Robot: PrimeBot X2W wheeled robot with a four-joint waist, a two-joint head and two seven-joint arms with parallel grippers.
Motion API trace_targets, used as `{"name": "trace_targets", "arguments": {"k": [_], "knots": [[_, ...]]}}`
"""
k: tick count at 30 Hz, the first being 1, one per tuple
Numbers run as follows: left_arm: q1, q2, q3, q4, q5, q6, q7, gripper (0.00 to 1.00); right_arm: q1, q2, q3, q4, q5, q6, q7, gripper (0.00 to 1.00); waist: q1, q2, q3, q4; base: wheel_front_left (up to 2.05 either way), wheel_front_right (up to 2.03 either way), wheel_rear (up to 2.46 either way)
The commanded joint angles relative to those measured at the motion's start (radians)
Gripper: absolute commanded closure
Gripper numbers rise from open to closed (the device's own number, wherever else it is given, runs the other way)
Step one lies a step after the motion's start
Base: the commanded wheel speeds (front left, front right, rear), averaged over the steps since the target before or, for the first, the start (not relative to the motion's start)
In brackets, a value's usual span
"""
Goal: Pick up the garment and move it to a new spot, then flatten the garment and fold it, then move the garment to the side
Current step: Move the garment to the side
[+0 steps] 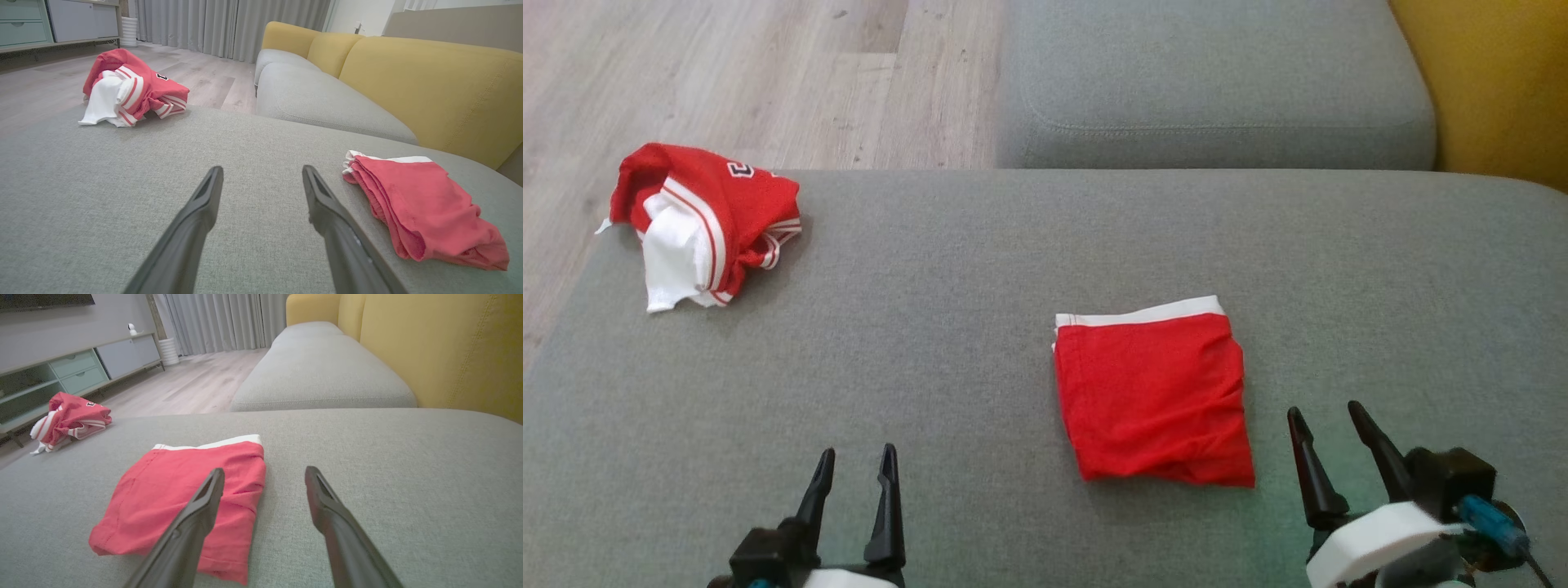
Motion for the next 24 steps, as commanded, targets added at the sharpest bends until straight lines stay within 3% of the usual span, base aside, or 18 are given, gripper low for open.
{"name": "trace_targets", "arguments": {"k": [1,6,12,17,24], "knots": [[-0.040,0.004,0.046,-0.027,0.015,-0.005,-0.013,0.00,-0.038,-0.004,0.018,-0.029,-0.012,-0.001,0.003,0.00,0.0000,-0.0001,0.004,0.003,0.00,0.00,0.00],[-0.052,-0.003,0.041,-0.026,0.022,-0.009,-0.013,0.00,-0.127,-0.004,-0.001,-0.012,-0.052,-0.001,0.091,0.00,0.0000,-0.0001,0.027,0.019,0.00,0.00,0.00],[-0.073,-0.020,0.027,-0.014,0.027,-0.021,-0.012,0.00,-0.278,-0.030,-0.041,0.059,-0.065,-0.001,0.286,0.00,0.0000,-0.0001,0.062,0.070,0.00,0.00,0.00],[-0.096,-0.037,0.024,-0.007,0.035,-0.030,-0.012,0.00,-0.364,-0.075,-0.046,0.141,0.015,-0.001,0.449,0.00,0.0000,-0.0001,0.107,0.129,0.00,0.00,0.00],[-0.112,-0.051,0.032,-0.002,0.053,-0.042,-0.012,0.00,-0.411,-0.142,-0.018,0.233,0.111,-0.001,0.578,0.00,0.0000,-0.0001,0.157,0.204,0.00,0.00,0.00]]}}
